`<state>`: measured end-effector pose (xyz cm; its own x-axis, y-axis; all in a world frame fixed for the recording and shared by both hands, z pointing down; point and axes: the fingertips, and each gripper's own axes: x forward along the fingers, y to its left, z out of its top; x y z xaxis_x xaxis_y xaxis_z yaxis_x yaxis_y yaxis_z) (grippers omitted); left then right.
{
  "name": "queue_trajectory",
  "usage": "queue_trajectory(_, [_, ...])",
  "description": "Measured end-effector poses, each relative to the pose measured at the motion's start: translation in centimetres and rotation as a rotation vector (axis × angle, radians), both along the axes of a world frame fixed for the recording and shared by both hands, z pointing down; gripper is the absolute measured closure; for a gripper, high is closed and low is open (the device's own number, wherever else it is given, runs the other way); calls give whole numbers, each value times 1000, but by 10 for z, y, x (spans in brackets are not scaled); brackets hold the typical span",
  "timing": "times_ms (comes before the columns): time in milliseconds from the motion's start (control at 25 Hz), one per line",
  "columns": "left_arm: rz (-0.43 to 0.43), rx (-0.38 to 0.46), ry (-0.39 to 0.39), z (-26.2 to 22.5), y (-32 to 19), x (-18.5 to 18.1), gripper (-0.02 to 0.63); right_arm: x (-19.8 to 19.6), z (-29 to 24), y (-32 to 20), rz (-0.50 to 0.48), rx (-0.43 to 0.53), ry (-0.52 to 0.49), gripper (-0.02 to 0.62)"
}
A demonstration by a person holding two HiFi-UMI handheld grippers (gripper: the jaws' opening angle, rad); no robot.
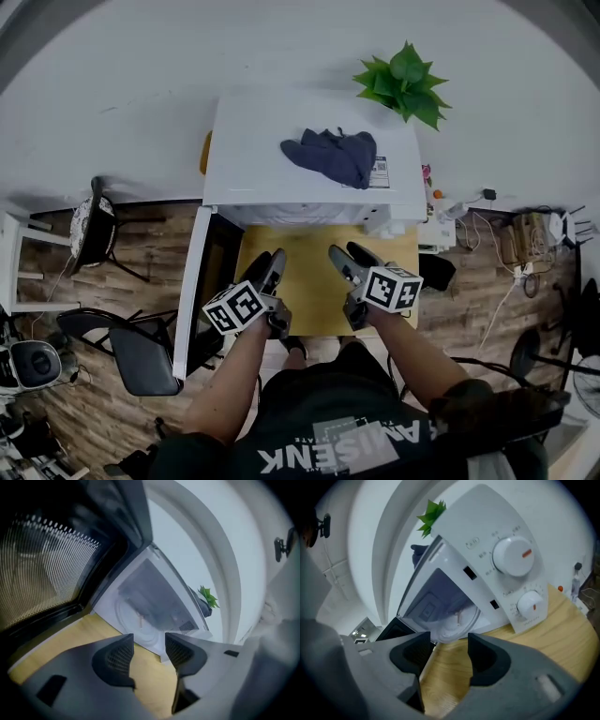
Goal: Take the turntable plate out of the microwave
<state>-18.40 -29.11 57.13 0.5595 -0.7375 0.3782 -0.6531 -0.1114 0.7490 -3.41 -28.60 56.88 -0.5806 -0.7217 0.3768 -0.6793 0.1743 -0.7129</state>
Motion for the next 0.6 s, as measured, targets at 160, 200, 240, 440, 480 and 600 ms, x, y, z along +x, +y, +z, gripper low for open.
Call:
queue_trajectory(160, [-24,-64,69,23,-7,4,399,-4,27,-6,18,-60,-28,344])
queue_trajectory(200, [-23,-72,65,28,-8,4,399,-5,34,-7,25,-80,-38,340])
queue_trajectory(240, [-24,-81,62,33,-9,4,399,-6,40,-8,35,-100,-53,337])
queue_trajectory(440, [-24,-116,75,54,-21,11,399,-17,64,-17,72,-180,-148,331])
queue_trajectory(480, [-20,-121,76,57,-25,13,399,-19,67,-20,78,-188,-163,331])
queue_trajectory(600, [-24,-130,89,62,-35,18,399,-26,74,-28,102,-217,-218,327])
